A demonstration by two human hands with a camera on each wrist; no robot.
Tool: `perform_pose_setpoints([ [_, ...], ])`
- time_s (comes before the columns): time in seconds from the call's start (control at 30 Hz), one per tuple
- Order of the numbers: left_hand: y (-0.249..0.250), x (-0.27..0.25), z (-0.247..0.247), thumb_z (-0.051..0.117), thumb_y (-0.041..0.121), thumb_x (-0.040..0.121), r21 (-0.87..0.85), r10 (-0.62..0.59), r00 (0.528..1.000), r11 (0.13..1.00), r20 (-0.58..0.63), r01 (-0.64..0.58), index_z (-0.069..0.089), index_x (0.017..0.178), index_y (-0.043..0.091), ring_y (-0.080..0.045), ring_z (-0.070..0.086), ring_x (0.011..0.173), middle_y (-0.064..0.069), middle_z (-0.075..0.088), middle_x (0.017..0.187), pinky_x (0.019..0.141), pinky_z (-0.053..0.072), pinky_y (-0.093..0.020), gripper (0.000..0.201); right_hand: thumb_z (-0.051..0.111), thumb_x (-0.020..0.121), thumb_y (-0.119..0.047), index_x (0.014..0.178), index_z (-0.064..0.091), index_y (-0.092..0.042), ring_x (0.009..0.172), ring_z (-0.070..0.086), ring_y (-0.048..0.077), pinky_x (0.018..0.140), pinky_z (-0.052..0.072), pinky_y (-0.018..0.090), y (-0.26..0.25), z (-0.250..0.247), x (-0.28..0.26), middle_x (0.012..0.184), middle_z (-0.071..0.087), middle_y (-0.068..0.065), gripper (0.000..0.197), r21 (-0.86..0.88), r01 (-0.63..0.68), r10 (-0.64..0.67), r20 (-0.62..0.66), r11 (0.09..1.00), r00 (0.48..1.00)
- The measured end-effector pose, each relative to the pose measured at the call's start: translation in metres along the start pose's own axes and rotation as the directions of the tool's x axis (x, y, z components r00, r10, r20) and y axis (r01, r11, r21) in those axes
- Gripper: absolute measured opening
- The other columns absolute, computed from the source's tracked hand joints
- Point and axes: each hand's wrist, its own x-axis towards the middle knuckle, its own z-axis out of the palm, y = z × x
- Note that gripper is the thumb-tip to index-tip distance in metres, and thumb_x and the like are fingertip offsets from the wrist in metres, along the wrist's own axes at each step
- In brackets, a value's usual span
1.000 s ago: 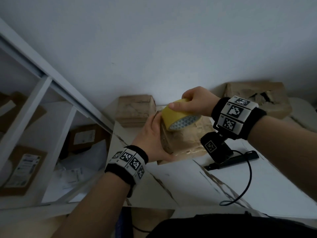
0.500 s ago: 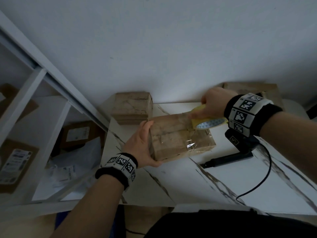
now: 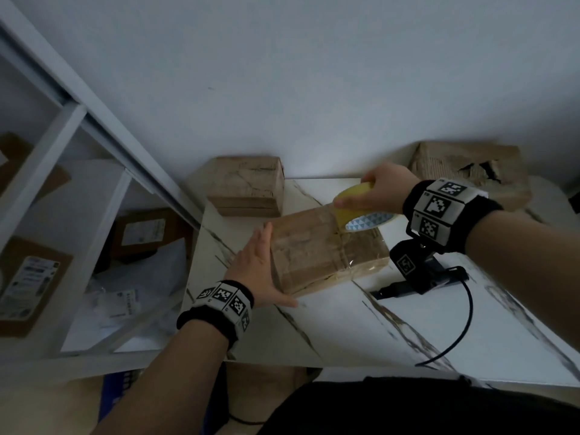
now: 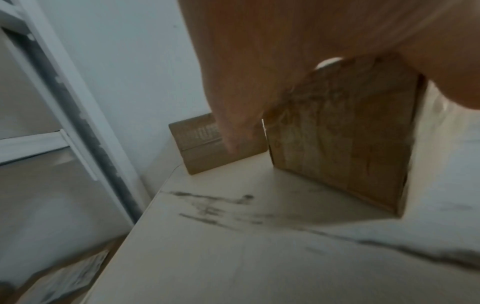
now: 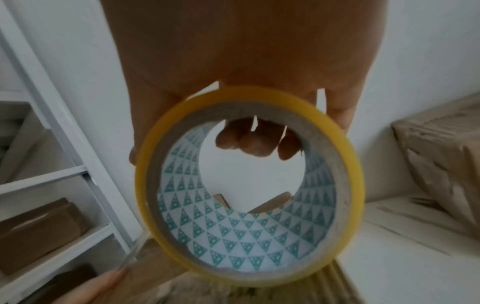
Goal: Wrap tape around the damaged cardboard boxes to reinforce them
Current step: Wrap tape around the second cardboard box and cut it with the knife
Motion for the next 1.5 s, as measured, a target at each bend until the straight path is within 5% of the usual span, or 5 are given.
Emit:
perform_pose_setpoints([
  [0.13,0.034,-0.001,-0.007,0.068,0.078,0.052,0.057,0.045,0.996,0.998,-0.077,-0.041,-0.032,0.142,0.018,-0.021,-0.024,0.142,-0.005,-0.038,0.149,0.119,-0.005,-0.043,0.147,0.066,0.076,-0.058,0.076,0.060,-0.012,0.076,0.054,0.019,0.063,0.040,0.025,0.002,0.007,0.001,0.071,0.054,0.001,0.047,0.113,0.019,-0.015,-0.036,0.993,0.999],
  [0.47,0.048,0.021,0.009,0.043,0.093,0.053,0.249,0.069,0.992,0.968,-0.102,-0.042,-0.034,0.139,0.006,-0.021,-0.031,0.140,-0.010,-0.038,0.149,0.113,-0.020,-0.035,0.144,0.064,0.072,-0.066,0.062,0.052,-0.013,0.065,0.054,0.016,0.060,0.043,0.027,0.012,-0.003,0.000,0.064,0.055,0.002,0.055,0.011,0.026,-0.024,-0.103,1.000,0.994],
  [0.73,0.046,0.022,0.011,0.036,0.096,0.054,0.304,0.084,0.992,0.951,-0.097,-0.051,-0.033,0.140,0.008,-0.022,-0.032,0.139,-0.011,-0.038,0.149,0.114,-0.019,-0.036,0.141,0.057,0.060,-0.081,0.065,0.056,-0.015,0.072,0.056,0.022,0.064,0.047,0.030,0.043,-0.038,0.009,0.072,0.057,0.002,0.066,-0.344,0.014,-0.053,-0.106,0.939,0.993],
  [1.07,0.046,0.025,0.011,0.018,0.098,0.048,0.356,0.085,0.994,0.933,-0.069,-0.055,-0.034,0.139,0.008,-0.022,-0.033,0.138,-0.010,-0.042,0.145,0.113,-0.020,-0.036,0.139,0.060,0.068,-0.073,0.071,0.060,-0.010,0.070,0.058,0.020,0.063,0.047,0.029,0.080,-0.021,0.026,0.072,0.062,0.005,0.063,-0.341,-0.037,0.029,-0.029,0.939,0.999],
  [1.5,0.049,0.026,0.009,0.013,0.099,0.044,0.374,0.043,0.999,0.927,-0.023,-0.031,-0.033,0.139,0.009,-0.022,-0.035,0.137,-0.012,-0.041,0.147,0.115,-0.018,-0.038,0.139,0.054,0.072,-0.075,0.086,0.058,-0.015,0.070,0.054,0.020,0.047,0.028,0.022,0.071,0.010,0.041,0.077,0.059,-0.001,0.062,-0.521,-0.085,0.089,-0.018,0.849,0.996],
])
